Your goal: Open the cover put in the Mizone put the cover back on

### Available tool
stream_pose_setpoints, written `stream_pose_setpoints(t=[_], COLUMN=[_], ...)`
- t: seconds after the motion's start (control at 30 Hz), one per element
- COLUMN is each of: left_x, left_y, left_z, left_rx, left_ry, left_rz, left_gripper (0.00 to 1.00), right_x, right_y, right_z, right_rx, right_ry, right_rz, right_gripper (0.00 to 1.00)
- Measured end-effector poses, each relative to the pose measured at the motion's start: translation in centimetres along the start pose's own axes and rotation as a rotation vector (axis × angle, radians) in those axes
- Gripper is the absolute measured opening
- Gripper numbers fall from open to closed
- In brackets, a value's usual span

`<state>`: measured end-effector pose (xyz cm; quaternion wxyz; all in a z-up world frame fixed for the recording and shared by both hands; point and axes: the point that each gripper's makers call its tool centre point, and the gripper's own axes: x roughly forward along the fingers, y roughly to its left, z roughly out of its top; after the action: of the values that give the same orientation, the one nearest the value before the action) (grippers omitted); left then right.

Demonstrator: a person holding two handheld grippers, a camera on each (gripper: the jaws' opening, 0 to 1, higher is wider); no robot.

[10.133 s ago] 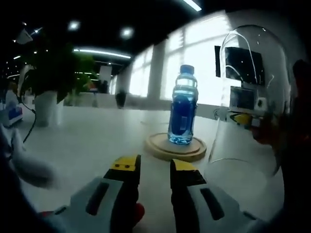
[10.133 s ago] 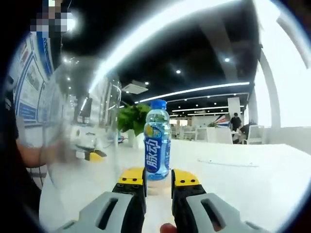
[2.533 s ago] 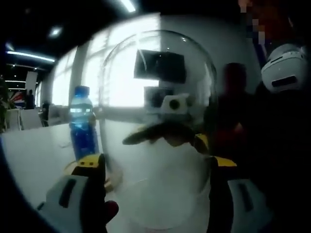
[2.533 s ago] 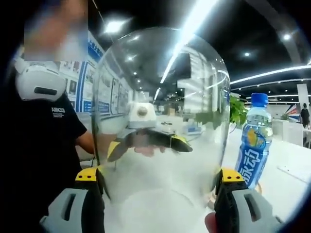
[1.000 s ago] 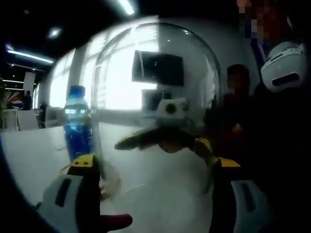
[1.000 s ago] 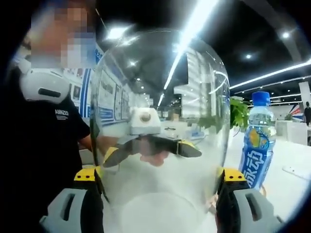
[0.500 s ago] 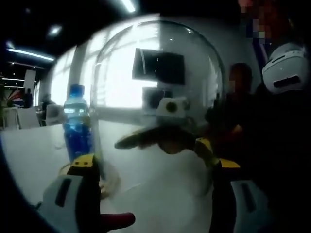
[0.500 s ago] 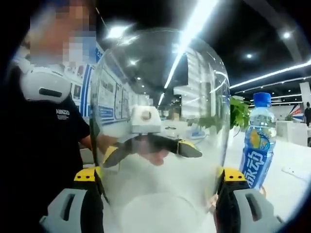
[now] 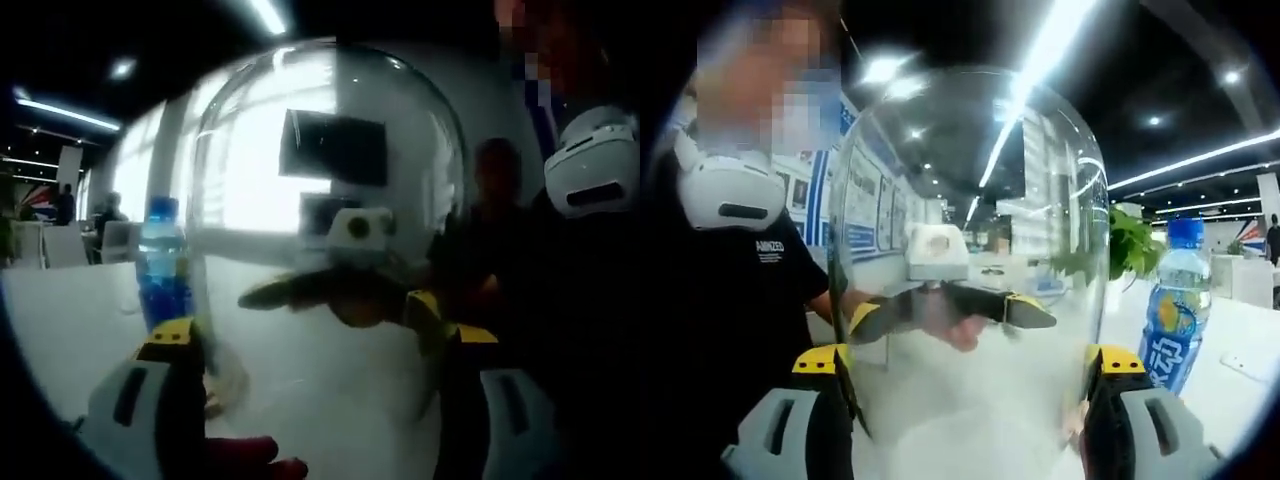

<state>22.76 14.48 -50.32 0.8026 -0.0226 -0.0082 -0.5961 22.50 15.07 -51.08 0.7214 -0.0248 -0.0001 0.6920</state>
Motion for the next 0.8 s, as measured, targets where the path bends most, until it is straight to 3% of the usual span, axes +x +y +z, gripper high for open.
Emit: stream_pose_setpoints(t=[0.47,0.8], left_x=[0.5,1.1], left_y=[0.0,-0.6], left_z=[2.9,7.3], left_rx=[0.005,0.031], left_ry=[0.005,0.004], left_rz=[0.01,0.018], left_gripper=[0.84,0.84], right_x=[-0.2,-1.4], right_y=[0.4,0.5], right_z=[2.8,7.1], right_rx=[-0.002,-0.02], right_ry=[-0.019,-0.054], right_rz=[-0.007,0.003], right_gripper=[0.9,0.9])
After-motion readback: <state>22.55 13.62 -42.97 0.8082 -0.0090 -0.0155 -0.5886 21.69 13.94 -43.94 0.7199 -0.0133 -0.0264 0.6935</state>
